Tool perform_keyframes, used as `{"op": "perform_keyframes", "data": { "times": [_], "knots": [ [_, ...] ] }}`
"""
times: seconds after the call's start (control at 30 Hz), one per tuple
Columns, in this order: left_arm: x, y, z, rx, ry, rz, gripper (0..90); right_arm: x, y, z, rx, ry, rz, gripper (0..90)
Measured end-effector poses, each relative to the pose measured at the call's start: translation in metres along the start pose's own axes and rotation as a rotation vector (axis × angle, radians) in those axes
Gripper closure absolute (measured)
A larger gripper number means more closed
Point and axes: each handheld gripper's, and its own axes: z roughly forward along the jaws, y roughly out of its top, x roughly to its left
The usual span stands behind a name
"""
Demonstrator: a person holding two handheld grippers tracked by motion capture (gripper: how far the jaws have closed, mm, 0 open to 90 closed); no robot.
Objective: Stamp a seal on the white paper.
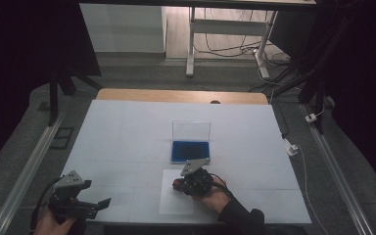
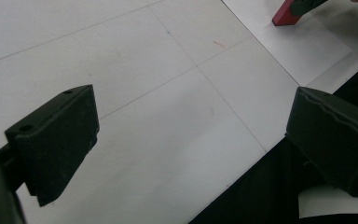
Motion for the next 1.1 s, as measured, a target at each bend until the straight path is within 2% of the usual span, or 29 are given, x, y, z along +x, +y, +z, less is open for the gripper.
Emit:
{"op": "perform_keyframes", "data": {
  "times": [0.03, 0.2, 0.23, 0.27, 0.37, 0.47, 0.8, 0.93, 1.1],
  "knots": [
    [0.000, 0.000, 0.000, 0.000, 0.000, 0.000, 2.7, 0.004, 0.001, 0.000, 0.007, -0.025, -0.024, 80.8],
    [0.000, 0.000, 0.000, 0.002, 0.000, 0.005, 2.8, 0.006, 0.001, 0.000, 0.009, -0.039, -0.054, 80.7],
    [0.000, 0.000, 0.000, 0.002, 0.000, 0.005, 2.8, 0.003, 0.001, 0.000, 0.005, -0.019, -0.028, 80.7],
    [0.000, 0.000, 0.000, 0.002, 0.000, 0.005, 2.8, 0.003, 0.001, 0.000, 0.005, -0.019, -0.028, 80.7],
    [0.000, 0.000, 0.000, 0.001, 0.000, 0.003, 2.8, -0.003, -0.001, 0.000, -0.010, 0.015, 0.017, 80.7],
    [0.000, 0.000, 0.000, 0.001, -0.002, 0.004, 2.8, -0.004, -0.001, 0.000, -0.011, 0.028, 0.035, 80.7],
    [0.001, 0.000, 0.000, -0.002, -0.003, 0.003, 2.8, -0.004, 0.003, 0.000, 0.011, 0.022, 0.031, 80.2],
    [0.000, 0.000, 0.000, -0.001, -0.001, 0.002, 2.8, -0.003, 0.003, -0.001, 0.022, 0.014, 0.015, 80.1],
    [0.000, 0.000, 0.000, -0.002, -0.002, 0.004, 2.8, -0.006, 0.003, -0.002, 0.007, 0.030, 0.054, 79.8]
  ]
}}
